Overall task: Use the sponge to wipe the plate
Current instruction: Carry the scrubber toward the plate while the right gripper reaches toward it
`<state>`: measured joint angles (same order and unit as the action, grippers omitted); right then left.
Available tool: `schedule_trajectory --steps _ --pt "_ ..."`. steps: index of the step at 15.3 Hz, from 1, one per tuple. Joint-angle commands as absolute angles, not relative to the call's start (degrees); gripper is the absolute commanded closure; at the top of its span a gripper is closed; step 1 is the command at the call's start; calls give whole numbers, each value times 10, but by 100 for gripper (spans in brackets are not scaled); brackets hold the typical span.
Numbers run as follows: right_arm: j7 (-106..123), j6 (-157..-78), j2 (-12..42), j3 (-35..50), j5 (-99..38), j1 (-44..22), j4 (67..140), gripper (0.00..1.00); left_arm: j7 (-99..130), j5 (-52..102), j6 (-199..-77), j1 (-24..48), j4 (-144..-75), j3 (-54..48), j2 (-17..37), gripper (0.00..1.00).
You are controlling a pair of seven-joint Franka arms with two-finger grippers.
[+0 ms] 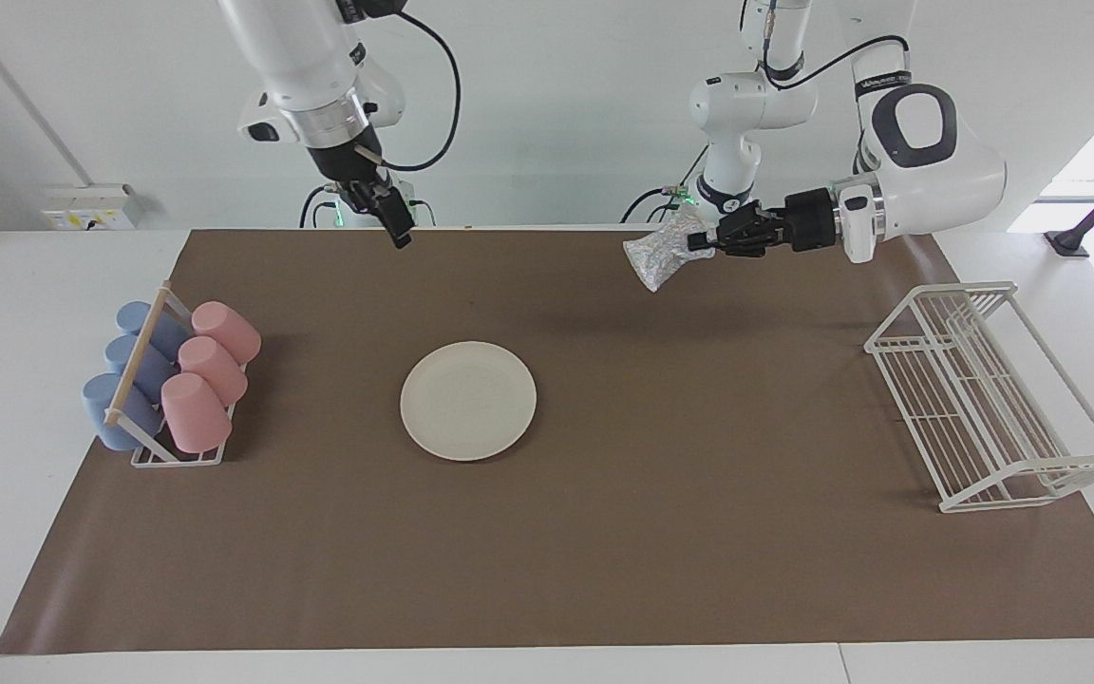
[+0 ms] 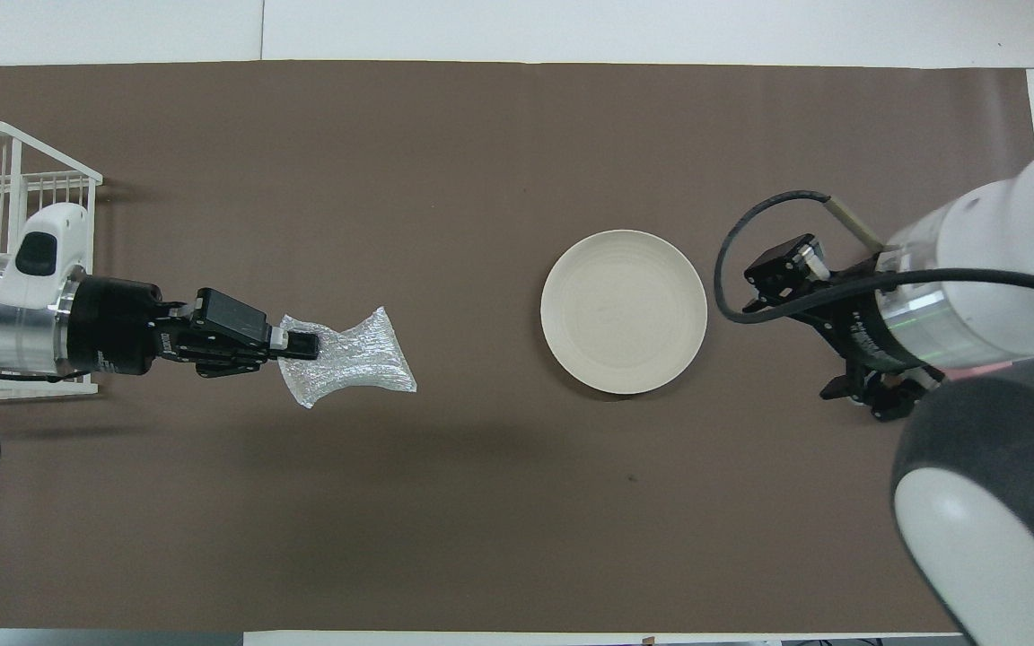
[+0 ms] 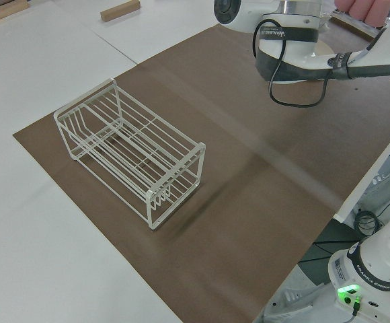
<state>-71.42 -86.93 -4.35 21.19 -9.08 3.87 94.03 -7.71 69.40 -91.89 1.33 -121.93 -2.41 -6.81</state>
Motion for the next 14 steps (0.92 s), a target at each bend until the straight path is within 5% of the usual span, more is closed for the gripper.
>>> schedule_trajectory --steps 1,6,14 --pt "-813 -885 -54 248 -109 46 941 0 -145 754 -939 37 -1303 -18 -114 100" --pt "-968 -946 -65 307 -119 42 955 0 -212 819 -934 68 -1360 -19 -134 100" --pt "-1158 -1032 -77 309 -142 -68 1010 0 -237 854 -938 98 -1375 -19 -140 100"
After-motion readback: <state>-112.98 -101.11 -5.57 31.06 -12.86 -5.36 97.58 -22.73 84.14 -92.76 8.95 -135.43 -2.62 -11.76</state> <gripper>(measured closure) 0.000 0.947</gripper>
